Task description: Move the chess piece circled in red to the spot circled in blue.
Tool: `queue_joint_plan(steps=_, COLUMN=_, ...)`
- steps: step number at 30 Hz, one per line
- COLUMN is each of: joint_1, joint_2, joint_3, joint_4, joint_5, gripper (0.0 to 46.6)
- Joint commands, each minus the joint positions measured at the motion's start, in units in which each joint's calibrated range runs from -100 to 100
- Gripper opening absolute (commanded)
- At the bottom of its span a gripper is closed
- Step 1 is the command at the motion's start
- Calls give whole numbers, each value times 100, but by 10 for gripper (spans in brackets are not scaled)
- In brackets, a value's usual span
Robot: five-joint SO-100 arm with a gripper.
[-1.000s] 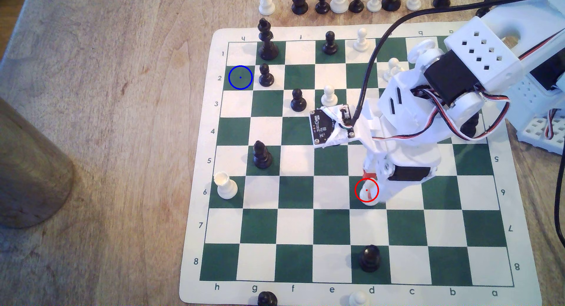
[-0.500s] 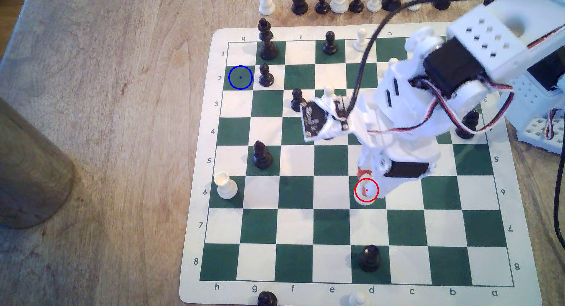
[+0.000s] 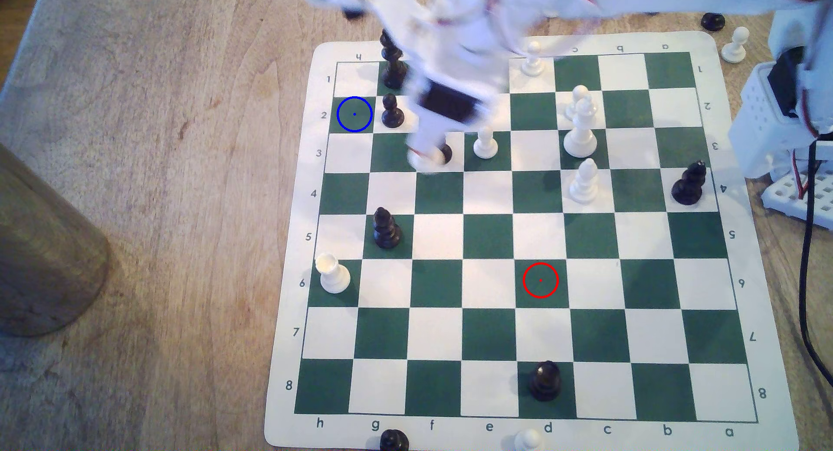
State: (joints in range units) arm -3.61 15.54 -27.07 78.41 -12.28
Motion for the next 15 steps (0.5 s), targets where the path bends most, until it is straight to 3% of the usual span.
queue_joint_plan(steps=1, joint_1=443, joint_2=1892, joint_3=-3640, joint_4=759, joint_5=20, gripper=3)
queue_joint_plan(steps=4, joint_1=639, joint_2=2928, joint_3=-5027, joint_4=1013, joint_5=73, gripper=3)
queue_joint_plan(steps=15, joint_1=999, joint_2=3004, joint_3=-5145, joint_4=571, joint_5=122, gripper=3)
